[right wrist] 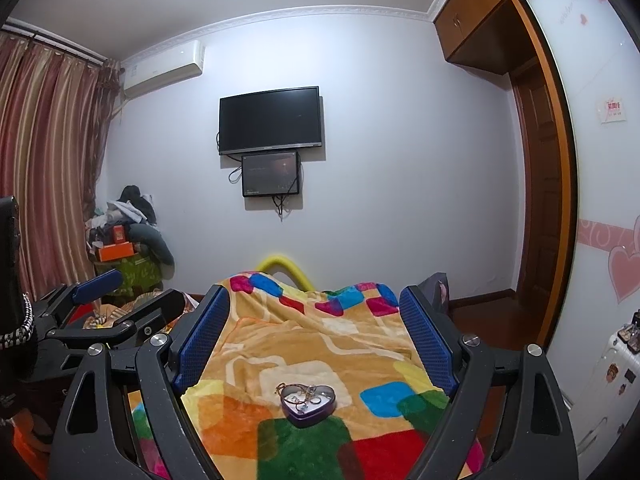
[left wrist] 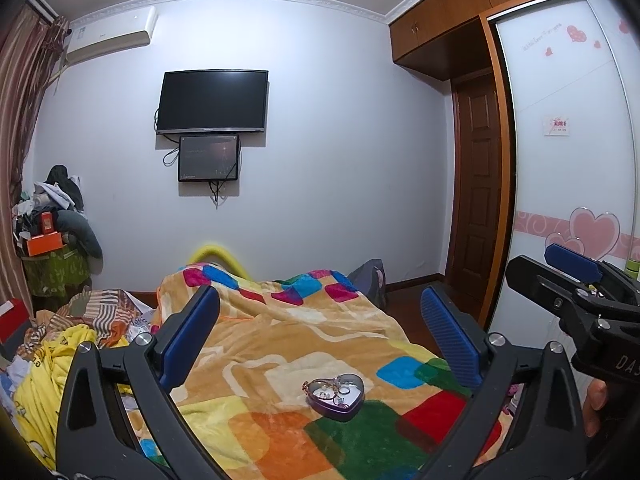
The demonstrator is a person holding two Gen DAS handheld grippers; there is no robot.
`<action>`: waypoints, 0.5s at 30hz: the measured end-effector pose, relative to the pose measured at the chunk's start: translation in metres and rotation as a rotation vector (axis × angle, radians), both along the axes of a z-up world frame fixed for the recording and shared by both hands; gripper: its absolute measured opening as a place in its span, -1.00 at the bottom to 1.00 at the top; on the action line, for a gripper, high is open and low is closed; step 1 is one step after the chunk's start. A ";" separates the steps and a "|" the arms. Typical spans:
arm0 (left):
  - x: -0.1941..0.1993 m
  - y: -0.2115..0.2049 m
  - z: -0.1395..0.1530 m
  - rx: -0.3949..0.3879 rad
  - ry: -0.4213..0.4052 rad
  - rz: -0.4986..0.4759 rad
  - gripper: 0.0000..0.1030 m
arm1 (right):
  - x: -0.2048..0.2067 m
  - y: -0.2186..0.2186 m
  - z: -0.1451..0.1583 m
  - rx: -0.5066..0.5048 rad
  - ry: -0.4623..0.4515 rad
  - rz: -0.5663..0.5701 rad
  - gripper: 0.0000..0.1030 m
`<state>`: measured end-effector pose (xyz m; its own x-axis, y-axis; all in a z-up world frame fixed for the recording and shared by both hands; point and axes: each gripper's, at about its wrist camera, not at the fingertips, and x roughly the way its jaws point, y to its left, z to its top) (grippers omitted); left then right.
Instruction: Organize jewelry
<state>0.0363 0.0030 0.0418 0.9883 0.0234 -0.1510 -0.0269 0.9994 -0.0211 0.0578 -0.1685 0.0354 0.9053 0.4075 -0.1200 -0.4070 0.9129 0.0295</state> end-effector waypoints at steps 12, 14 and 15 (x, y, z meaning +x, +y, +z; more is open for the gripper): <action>0.002 0.002 -0.001 -0.013 0.003 -0.009 0.98 | -0.001 -0.004 0.000 0.007 0.011 -0.004 0.64; 0.002 0.002 -0.001 -0.014 0.004 -0.011 0.98 | 0.000 -0.004 0.000 0.008 0.013 -0.005 0.64; 0.003 0.002 -0.001 -0.014 0.004 -0.010 0.98 | 0.000 -0.004 0.000 0.008 0.012 -0.005 0.64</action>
<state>0.0389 0.0048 0.0405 0.9878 0.0110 -0.1553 -0.0166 0.9992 -0.0350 0.0579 -0.1728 0.0353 0.9056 0.4043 -0.1281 -0.4025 0.9145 0.0414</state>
